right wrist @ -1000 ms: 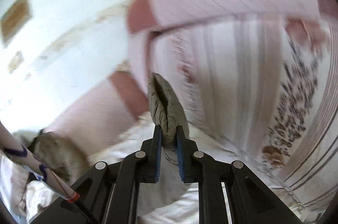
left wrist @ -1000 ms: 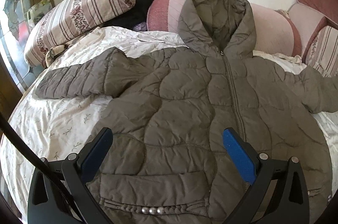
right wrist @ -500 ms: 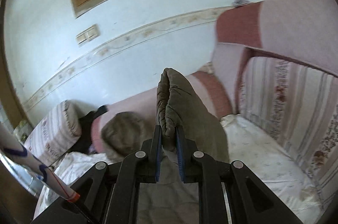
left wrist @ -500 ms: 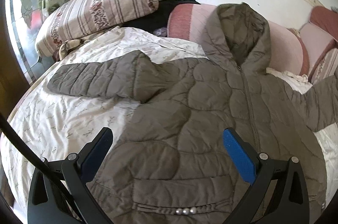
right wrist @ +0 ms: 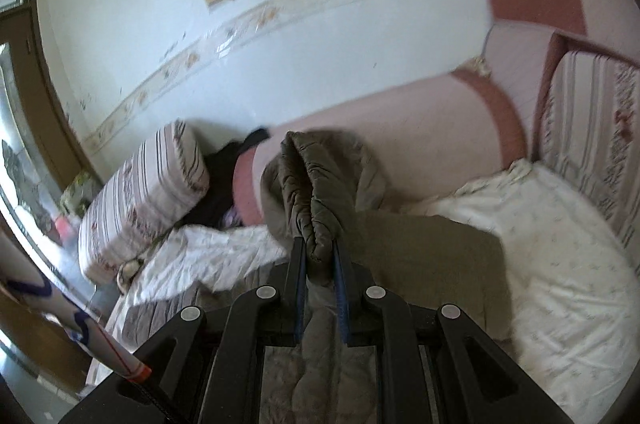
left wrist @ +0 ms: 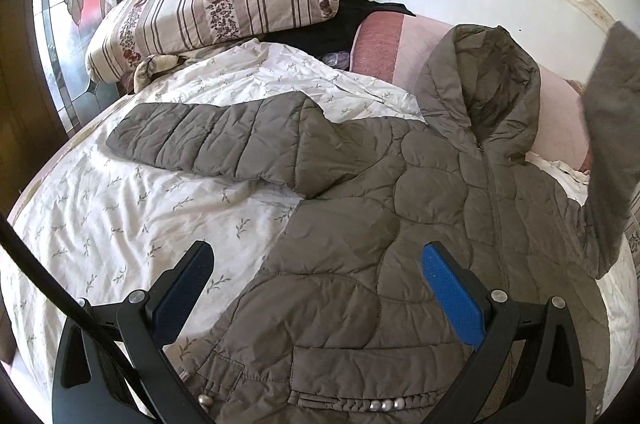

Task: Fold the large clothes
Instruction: 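Carry the held sleeve across the jacket body and release it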

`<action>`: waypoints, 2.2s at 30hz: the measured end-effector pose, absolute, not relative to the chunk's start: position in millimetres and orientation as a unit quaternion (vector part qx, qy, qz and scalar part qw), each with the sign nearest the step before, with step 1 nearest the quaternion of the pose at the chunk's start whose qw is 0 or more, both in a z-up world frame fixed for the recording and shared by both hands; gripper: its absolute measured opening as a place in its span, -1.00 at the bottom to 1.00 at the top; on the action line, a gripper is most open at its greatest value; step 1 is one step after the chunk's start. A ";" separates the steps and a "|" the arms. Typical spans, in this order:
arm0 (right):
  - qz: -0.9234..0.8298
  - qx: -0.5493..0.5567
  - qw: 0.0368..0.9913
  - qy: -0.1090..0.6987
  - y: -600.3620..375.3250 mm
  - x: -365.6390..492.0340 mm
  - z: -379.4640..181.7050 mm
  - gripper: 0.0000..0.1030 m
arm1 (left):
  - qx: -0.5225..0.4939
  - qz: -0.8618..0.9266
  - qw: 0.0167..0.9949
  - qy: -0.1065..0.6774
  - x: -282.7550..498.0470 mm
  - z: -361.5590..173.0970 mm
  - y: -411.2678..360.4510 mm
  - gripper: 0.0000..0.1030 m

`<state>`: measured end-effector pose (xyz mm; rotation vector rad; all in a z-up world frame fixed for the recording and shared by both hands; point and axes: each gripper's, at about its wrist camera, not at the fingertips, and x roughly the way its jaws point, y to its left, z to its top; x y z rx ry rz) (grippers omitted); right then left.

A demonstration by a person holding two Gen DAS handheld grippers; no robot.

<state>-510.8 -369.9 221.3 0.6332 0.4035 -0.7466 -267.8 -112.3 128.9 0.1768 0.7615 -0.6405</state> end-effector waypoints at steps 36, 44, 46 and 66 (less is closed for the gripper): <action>-0.313 0.406 0.815 0.270 -408.5 -516.3 56.8 -0.17 | 0.126 -0.301 0.855 0.404 -265.7 87.6 -159.8 1.00; -0.353 0.439 0.783 0.264 -431.5 -544.1 28.7 -0.17 | 0.137 -0.303 0.851 0.407 -270.0 81.4 -169.3 1.00; -0.360 0.441 0.782 0.253 -434.6 -547.3 27.0 -0.17 | 0.137 -0.304 0.851 0.406 -270.5 81.2 -169.8 1.00; -0.260 0.367 0.831 0.326 -385.7 -477.2 43.8 -0.17 | 0.136 -0.303 0.854 0.400 -270.9 83.5 -170.0 1.00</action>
